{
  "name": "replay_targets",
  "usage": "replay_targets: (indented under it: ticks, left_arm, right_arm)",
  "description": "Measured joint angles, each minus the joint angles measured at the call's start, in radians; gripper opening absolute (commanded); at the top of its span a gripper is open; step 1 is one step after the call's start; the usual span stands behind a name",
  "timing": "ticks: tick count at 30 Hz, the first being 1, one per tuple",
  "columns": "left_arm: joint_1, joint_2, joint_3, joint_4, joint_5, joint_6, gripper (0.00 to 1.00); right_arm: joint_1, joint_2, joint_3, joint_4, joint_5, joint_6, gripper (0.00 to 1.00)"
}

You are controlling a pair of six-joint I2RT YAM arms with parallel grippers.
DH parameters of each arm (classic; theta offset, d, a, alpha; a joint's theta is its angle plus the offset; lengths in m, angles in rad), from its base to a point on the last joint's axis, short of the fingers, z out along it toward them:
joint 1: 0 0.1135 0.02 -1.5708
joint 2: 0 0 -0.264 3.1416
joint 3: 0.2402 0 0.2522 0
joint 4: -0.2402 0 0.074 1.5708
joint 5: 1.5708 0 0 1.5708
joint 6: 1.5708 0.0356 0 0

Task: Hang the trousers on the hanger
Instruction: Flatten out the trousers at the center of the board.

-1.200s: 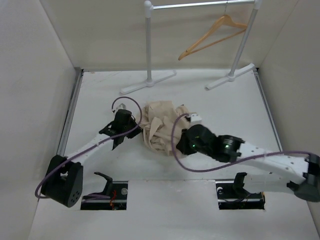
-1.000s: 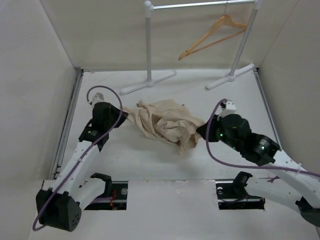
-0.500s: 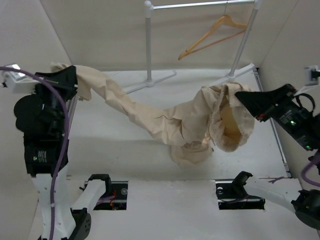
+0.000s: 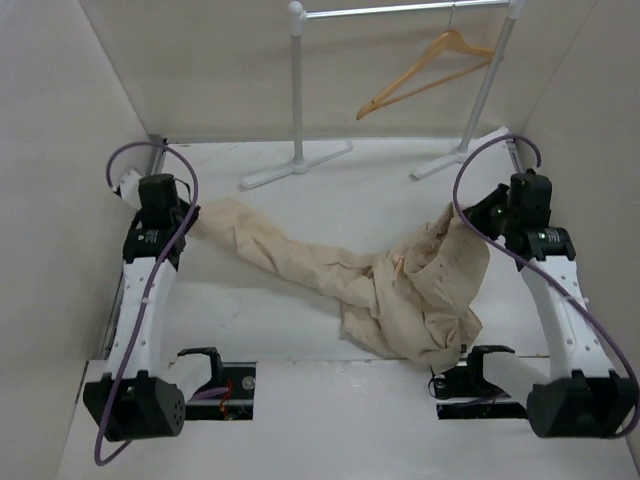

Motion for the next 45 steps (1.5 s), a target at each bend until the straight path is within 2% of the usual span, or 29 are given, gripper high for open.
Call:
replay_targets:
  ticks: [2, 4, 7, 11, 14, 17, 19, 21, 22, 24, 27, 29, 30, 32, 34, 35, 37, 39, 41, 43, 45]
  left_arm:
    - [0.002, 0.026, -0.103, -0.021, 0.007, -0.027, 0.00]
    - [0.001, 0.036, -0.136, -0.064, 0.022, -0.049, 0.00]
    - [-0.001, 0.043, -0.063, -0.077, 0.032, -0.071, 0.00]
    - [0.003, 0.094, 0.222, -0.069, 0.040, -0.089, 0.00]
    - [0.056, 0.106, 0.411, -0.041, 0.048, -0.096, 0.00]
    - [0.146, 0.088, 0.492, -0.034, 0.042, -0.109, 0.00]
    - [0.197, 0.071, 0.498, -0.039, 0.022, -0.119, 0.00]
    - [0.222, 0.068, 0.483, -0.042, -0.002, -0.124, 0.01]
    - [0.226, 0.077, 0.464, -0.039, -0.013, -0.126, 0.01]
    - [0.223, 0.112, 0.434, -0.035, -0.028, -0.127, 0.02]
    - [0.171, 0.274, 0.444, -0.020, -0.048, -0.112, 0.04]
    - [0.104, 0.431, 0.488, -0.008, -0.054, -0.078, 0.08]
    - [0.069, 0.505, 0.502, 0.002, -0.055, -0.060, 0.13]
    - [-0.010, 0.626, 0.505, 0.002, -0.049, -0.021, 0.31]
    - [-0.078, 0.668, 0.463, 0.001, -0.043, 0.011, 0.43]
    - [-0.112, 0.659, 0.419, 0.001, -0.043, 0.024, 0.48]
    - [-0.169, 0.578, 0.304, 0.010, -0.047, 0.042, 0.50]
    - [-0.224, 0.438, 0.176, -0.005, -0.060, 0.049, 0.43]
    - [-0.325, 0.257, 0.066, -0.026, -0.108, 0.037, 0.34]
    - [-0.528, 0.090, -0.010, -0.045, -0.156, -0.018, 0.29]
    - [-0.784, 0.006, -0.054, -0.056, -0.188, -0.098, 0.31]
  right_arm:
    - [-0.096, 0.069, -0.027, 0.014, -0.037, 0.034, 0.08]
    - [-0.141, 0.120, -0.013, 0.042, -0.065, 0.067, 0.08]
    - [-0.085, 0.146, 0.075, 0.045, -0.094, 0.094, 0.09]
    - [0.163, 0.145, 0.319, 0.036, -0.119, 0.094, 0.09]
    - [0.463, 0.139, 0.520, 0.027, -0.102, 0.073, 0.09]
    - [0.767, 0.154, 0.731, -0.023, -0.073, 0.033, 0.09]
    - [0.866, 0.159, 0.842, -0.026, -0.064, 0.006, 0.09]
    - [0.811, 0.130, 0.864, -0.003, -0.064, -0.004, 0.09]
    - [0.737, 0.110, 0.846, 0.001, -0.063, -0.003, 0.08]
    - [0.498, 0.060, 0.752, 0.035, -0.084, 0.025, 0.07]
    - [0.197, 0.082, 0.599, 0.095, -0.152, 0.090, 0.05]
    - [0.076, 0.187, 0.539, 0.132, -0.183, 0.133, 0.04]
    - [0.037, 0.247, 0.523, 0.147, -0.183, 0.148, 0.05]
    - [-0.016, 0.393, 0.489, 0.167, -0.168, 0.174, 0.05]
    - [-0.053, 0.504, 0.463, 0.148, -0.154, 0.189, 0.05]
    - [-0.067, 0.544, 0.452, 0.132, -0.148, 0.195, 0.05]
    - [-0.079, 0.576, 0.446, 0.091, -0.132, 0.197, 0.05]
    - [-0.080, 0.566, 0.448, 0.082, -0.116, 0.195, 0.05]
    - [-0.069, 0.544, 0.463, 0.082, -0.097, 0.190, 0.05]
    - [-0.054, 0.528, 0.486, 0.086, -0.076, 0.182, 0.05]
    - [-0.035, 0.519, 0.504, 0.094, -0.060, 0.175, 0.06]
